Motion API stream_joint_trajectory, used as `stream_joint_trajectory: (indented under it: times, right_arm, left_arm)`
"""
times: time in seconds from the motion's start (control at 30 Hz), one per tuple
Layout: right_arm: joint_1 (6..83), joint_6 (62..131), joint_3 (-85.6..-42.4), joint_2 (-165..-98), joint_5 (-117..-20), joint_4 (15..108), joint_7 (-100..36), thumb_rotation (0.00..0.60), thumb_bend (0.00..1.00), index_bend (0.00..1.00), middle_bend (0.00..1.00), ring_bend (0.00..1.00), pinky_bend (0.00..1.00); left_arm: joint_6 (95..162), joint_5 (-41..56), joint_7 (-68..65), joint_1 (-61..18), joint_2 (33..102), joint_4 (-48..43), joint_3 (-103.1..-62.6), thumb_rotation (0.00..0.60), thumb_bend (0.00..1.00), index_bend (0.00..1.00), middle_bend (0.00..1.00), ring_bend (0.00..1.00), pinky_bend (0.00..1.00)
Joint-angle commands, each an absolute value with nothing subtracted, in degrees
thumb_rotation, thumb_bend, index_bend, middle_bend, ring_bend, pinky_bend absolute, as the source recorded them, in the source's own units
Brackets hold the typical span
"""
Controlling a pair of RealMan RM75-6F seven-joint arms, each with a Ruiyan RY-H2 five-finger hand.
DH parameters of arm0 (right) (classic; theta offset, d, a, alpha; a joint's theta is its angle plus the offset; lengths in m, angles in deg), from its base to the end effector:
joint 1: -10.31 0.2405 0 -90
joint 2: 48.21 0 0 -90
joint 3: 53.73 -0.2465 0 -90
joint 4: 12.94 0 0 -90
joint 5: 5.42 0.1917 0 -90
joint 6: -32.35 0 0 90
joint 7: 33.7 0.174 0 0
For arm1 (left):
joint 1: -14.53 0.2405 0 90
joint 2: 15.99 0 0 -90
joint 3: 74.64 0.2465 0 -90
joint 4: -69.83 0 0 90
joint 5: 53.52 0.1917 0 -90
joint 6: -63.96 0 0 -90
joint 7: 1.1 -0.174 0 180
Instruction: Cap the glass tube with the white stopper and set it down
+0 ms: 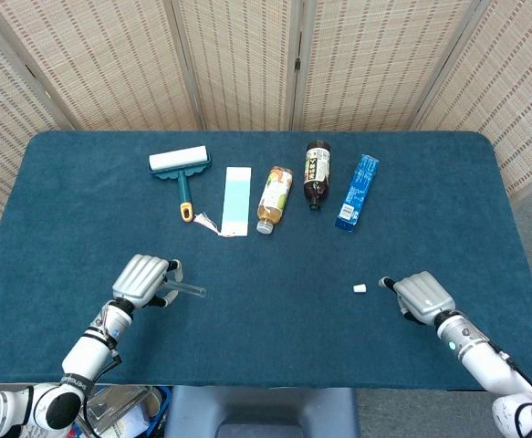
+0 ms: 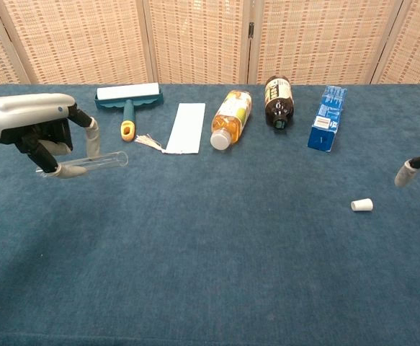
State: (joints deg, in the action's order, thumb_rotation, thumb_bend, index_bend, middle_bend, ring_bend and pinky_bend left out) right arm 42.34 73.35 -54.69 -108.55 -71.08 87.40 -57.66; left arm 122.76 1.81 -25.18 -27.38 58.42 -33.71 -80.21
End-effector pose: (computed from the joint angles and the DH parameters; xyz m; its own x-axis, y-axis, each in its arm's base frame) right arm -0.2510 -0.2862 0.0748 0.6589 -0.5143 0.5489 -0.7456 -0.3498 0.5672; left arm -0.1441 0.3314 0.0409 0.4443 0.3308 0.8326 0.8839 -0.3136 -0.3470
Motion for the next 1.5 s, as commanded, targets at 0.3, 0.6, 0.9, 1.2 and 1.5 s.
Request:
stream_joint_trajectory:
  times: [0.3, 0.6, 0.9, 1.2, 1.5]
  right_arm:
    - [45.58, 70.62, -53.52, -113.71, -68.12, 82.01, -56.61, 0.600, 1.00, 0.21, 1.00, 1.00, 1.00]
    - [47.01, 70.23, -52.81, -115.81, -67.61, 80.15, -55.74, 0.600, 1.00, 0.21, 1.00, 1.00, 1.00]
    - [48.13, 71.99, -52.80, -116.74, -69.02, 80.91, -55.65, 0.600, 1.00, 0.21, 1.00, 1.00, 1.00]
    - [48.86, 73.55, -52.29, -116.17, -69.30, 82.98, -56.82, 0.600, 1.00, 0.21, 1.00, 1.00, 1.00]
    - [48.71, 75.41, -51.83, -115.17, -69.95, 84.59, -56.90, 0.600, 1.00, 0.21, 1.00, 1.00, 1.00]
  left_arm:
    - [122.85, 2.13, -24.84, -26.98, 58.40, -33.70, -80.16, 0.600, 0.38, 0.59, 1.00, 1.00, 1.00]
    - [122.67, 2.19, -24.72, -26.77, 58.44, -33.52, -80.08, 0.600, 0.38, 0.59, 1.00, 1.00, 1.00]
    - [122.22, 2.44, -24.12, -26.57, 58.43, -33.05, -80.04, 0.600, 0.38, 0.59, 1.00, 1.00, 1.00]
    - [121.94, 2.97, -23.21, -26.25, 58.40, -32.55, -80.05, 0.600, 0.38, 0.59, 1.00, 1.00, 1.00]
    - [121.94, 3.66, -22.85, -25.98, 58.35, -32.60, -80.03, 0.600, 0.38, 0.59, 1.00, 1.00, 1.00]
